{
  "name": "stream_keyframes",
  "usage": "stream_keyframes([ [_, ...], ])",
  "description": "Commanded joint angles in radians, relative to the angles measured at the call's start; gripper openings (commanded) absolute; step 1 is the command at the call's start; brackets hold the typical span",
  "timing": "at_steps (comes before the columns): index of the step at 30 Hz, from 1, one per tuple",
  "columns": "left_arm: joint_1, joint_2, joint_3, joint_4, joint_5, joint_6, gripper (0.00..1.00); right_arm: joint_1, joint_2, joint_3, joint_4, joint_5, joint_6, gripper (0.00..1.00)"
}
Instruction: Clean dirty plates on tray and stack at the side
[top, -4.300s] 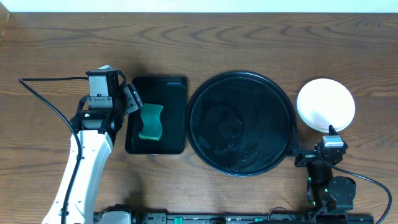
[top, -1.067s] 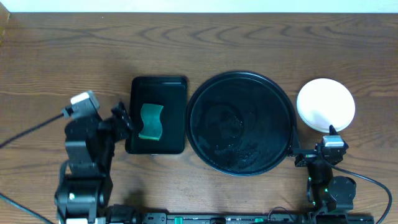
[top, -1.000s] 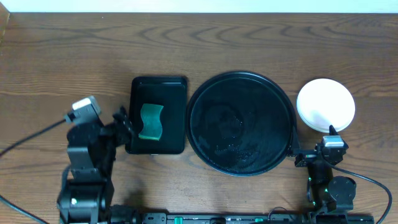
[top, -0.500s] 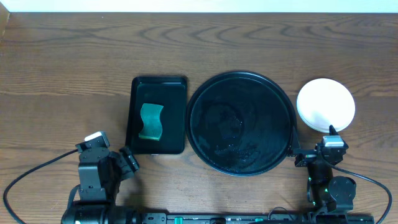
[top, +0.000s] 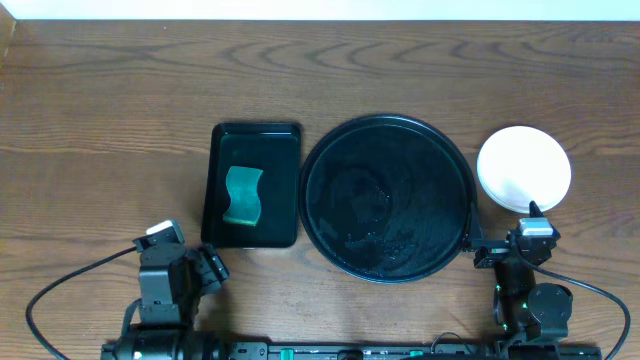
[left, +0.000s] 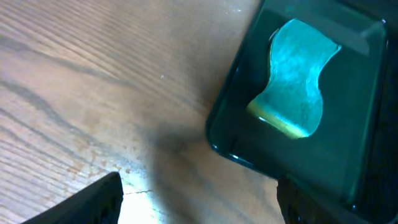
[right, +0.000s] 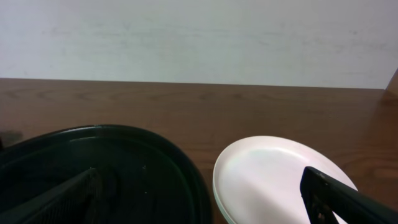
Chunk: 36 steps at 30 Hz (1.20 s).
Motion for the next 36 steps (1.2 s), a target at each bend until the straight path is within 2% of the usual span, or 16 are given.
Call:
stream_keyframes([
  [1, 0.000, -0.053, -0.061, 0.063, 0.034, -0.003, 0.80, 0.014, -0.007, -0.002, -0.005, 0.006, 0.013, 0.99],
  [11, 0.000, -0.190, -0.171, 0.103, 0.040, -0.003, 0.80, 0.014, -0.006, -0.002, -0.005, 0.006, 0.013, 0.99],
  [29, 0.000, -0.397, -0.242, 0.109, 0.044, -0.003, 0.80, 0.014, -0.006, -0.002, -0.005, 0.006, 0.013, 0.99],
  [36, 0.000, -0.399, -0.247, 0.225, 0.047, -0.003, 0.80, 0.014, -0.006, -0.002, -0.005, 0.006, 0.013, 0.99],
])
